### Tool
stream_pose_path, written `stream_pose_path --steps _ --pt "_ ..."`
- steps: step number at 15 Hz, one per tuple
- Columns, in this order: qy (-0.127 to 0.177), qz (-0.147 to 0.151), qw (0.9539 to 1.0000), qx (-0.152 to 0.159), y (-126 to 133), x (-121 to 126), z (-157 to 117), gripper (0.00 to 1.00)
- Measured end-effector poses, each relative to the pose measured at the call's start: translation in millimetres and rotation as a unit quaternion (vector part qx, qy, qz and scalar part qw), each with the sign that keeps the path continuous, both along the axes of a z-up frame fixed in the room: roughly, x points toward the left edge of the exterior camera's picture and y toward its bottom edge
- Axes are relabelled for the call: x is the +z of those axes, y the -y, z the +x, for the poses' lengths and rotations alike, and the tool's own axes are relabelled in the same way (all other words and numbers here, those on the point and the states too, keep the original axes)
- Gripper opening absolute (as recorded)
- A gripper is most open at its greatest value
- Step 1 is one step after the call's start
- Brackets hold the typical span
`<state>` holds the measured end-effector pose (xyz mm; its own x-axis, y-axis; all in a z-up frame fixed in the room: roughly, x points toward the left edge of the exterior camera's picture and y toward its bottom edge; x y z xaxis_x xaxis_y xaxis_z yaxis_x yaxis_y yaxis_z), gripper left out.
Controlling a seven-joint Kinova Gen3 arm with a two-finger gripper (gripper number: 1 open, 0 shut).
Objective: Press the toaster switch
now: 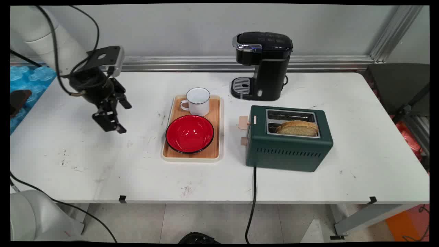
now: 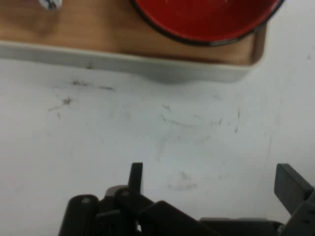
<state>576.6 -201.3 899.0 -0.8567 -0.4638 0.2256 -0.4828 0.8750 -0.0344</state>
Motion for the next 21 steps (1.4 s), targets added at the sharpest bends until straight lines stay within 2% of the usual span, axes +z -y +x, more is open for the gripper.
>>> stream_pose_path --steps 6,13,14,21 --pt "-0.024 -0.012 0.9996 0.0 25 7 -25 1.0" --pt "-0.085 -0.039 0.9955 -0.015 64 26 -87 1.0" --pt "-0.094 -0.043 0.9945 -0.017 68 28 -95 0.0" --pt "-0.15 -0.065 0.9862 -0.028 93 37 -150 0.0"
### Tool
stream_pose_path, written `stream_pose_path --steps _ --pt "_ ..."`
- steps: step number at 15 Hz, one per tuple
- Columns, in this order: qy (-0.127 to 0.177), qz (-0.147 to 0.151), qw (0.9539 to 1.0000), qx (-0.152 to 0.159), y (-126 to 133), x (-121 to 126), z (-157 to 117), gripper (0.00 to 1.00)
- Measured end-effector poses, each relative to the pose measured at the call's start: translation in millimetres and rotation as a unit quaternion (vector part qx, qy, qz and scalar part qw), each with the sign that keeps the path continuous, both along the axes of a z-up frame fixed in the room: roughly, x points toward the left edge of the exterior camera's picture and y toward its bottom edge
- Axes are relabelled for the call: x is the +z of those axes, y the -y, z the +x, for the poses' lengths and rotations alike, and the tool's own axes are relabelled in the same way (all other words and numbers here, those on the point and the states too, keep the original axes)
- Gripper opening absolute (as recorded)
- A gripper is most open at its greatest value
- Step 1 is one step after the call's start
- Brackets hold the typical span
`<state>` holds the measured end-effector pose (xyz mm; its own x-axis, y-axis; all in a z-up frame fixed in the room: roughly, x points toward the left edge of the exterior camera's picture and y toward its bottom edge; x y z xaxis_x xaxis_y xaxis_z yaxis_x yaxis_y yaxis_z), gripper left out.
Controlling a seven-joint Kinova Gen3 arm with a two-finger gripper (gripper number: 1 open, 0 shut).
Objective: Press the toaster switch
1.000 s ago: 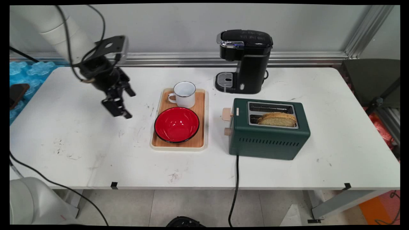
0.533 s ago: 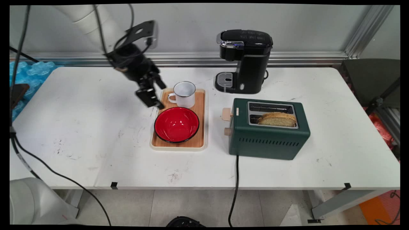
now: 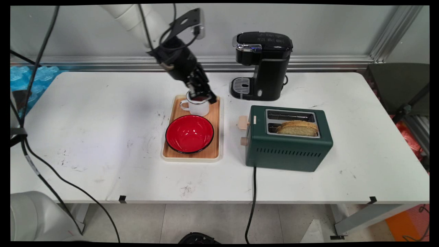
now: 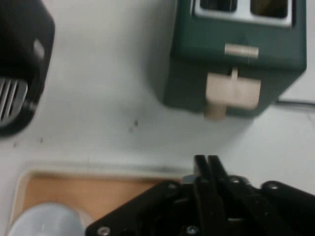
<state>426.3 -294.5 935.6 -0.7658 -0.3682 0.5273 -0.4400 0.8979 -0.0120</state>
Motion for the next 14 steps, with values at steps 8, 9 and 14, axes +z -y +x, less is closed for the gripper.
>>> stream_pose_path --steps 8,9,14 --pt "-0.031 -0.013 0.9994 0.0 15 -3 -32 0.0" --pt "-0.035 -0.014 0.9993 0.0 17 -4 -36 0.0" --pt "-0.047 -0.016 0.9987 0.004 22 -11 -52 0.0"
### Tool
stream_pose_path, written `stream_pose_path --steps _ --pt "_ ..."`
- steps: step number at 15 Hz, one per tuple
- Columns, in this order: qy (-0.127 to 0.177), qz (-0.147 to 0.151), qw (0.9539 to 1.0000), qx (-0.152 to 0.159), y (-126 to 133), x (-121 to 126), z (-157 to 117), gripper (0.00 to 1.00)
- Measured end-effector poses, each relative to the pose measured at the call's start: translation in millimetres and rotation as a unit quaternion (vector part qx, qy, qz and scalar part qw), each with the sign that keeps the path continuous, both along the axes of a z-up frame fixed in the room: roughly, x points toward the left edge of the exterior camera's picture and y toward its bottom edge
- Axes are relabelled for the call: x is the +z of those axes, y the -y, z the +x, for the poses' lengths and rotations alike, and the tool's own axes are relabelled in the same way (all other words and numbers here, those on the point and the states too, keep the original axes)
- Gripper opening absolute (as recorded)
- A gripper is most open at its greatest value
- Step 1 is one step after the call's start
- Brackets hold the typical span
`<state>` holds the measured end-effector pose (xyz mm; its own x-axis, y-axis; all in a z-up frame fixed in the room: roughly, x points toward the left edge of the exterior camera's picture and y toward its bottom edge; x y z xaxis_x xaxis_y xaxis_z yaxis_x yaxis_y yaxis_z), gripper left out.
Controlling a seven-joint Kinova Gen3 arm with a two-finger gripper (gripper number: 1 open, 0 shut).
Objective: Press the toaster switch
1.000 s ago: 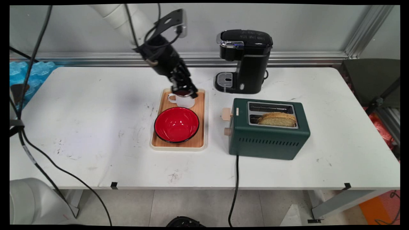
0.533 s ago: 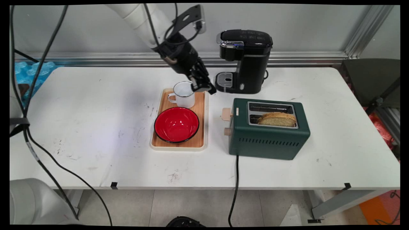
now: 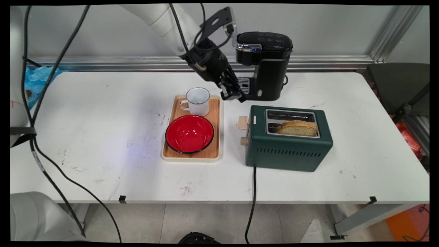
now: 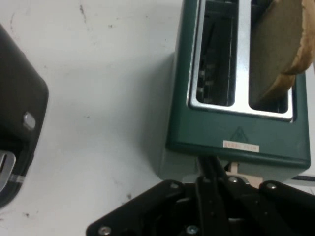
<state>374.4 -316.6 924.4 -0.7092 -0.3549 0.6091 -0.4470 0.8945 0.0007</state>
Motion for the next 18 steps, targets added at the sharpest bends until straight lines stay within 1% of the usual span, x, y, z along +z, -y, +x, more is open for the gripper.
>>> stream_pose_path --steps 6,11,18 --pt "-0.002 0.012 0.9999 0.002 -8 -16 -10 0.0" --pt "0.003 0.02 0.9998 0.001 -15 -27 -12 0.0" --pt "0.007 0.026 0.9996 0.002 -18 -43 -14 0.0"
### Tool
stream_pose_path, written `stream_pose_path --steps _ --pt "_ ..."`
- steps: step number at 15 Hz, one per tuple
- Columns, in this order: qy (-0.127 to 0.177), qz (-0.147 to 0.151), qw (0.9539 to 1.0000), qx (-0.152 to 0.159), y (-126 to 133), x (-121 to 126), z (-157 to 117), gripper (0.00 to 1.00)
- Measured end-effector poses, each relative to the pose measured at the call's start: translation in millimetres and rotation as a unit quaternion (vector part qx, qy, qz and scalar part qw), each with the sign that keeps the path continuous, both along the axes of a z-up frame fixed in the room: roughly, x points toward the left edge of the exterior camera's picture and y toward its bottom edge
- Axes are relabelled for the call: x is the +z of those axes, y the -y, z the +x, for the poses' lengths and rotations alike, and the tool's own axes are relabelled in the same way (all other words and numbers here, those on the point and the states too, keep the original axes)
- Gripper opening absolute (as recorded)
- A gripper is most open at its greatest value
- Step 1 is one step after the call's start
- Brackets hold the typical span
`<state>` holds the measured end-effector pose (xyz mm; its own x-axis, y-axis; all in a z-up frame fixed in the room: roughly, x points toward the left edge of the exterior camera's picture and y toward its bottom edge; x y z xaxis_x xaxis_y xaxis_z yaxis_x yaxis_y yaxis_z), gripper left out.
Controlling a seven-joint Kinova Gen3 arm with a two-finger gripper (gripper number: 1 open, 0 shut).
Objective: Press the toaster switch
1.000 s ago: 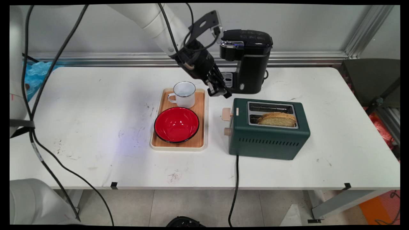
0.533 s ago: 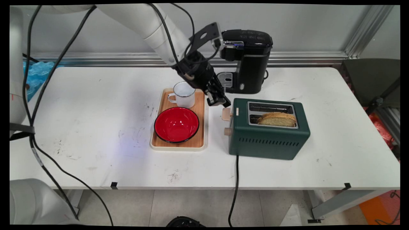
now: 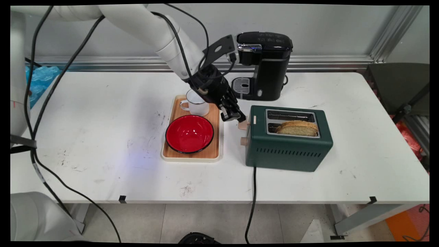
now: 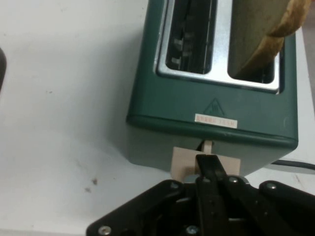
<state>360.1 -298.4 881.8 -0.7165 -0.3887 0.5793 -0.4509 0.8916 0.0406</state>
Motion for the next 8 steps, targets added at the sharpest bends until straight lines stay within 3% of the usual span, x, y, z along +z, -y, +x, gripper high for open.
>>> stream_pose_path --steps 8 --pt "0.002 0.006 1.0 -0.002 -3 -18 -2 0.0"
